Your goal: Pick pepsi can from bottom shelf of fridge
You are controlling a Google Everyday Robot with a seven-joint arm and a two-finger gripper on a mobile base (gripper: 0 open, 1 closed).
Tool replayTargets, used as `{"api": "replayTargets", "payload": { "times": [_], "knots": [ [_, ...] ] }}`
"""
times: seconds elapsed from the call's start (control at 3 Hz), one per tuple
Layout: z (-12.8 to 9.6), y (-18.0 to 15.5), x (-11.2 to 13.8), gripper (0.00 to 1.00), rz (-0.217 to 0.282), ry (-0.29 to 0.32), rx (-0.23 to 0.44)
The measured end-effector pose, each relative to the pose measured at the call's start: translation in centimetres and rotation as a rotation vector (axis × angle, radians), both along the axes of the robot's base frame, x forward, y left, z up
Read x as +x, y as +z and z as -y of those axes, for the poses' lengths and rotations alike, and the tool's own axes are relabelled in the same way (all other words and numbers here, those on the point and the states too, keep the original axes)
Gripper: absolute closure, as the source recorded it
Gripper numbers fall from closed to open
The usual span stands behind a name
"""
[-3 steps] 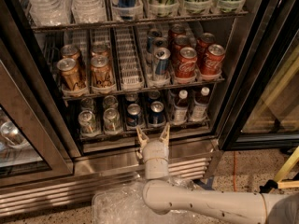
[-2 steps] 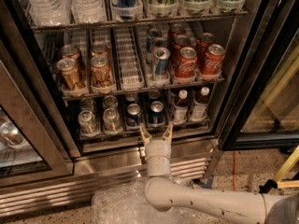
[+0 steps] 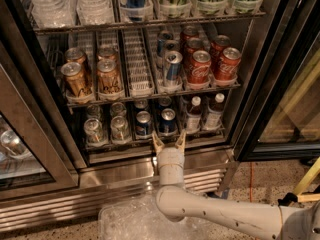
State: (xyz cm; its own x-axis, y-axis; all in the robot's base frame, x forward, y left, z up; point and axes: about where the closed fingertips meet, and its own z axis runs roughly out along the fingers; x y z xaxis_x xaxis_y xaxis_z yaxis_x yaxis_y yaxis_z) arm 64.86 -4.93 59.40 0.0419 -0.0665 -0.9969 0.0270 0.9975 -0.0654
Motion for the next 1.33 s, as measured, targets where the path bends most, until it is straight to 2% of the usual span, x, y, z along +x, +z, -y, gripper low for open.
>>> {"api": "replayTargets", "payload": {
  "times": [0.33, 0.67, 1.33],
  "knots": [
    [-0.3, -0.3, 2.0, 0.32, 0.002, 0.016, -0.01],
    [0.0, -0.5, 2.8, 0.35, -0.002, 0.017, -0.004],
    [0.2, -1.2, 4.2, 0.33, -0.026, 0.029, 0.001]
  ]
}}
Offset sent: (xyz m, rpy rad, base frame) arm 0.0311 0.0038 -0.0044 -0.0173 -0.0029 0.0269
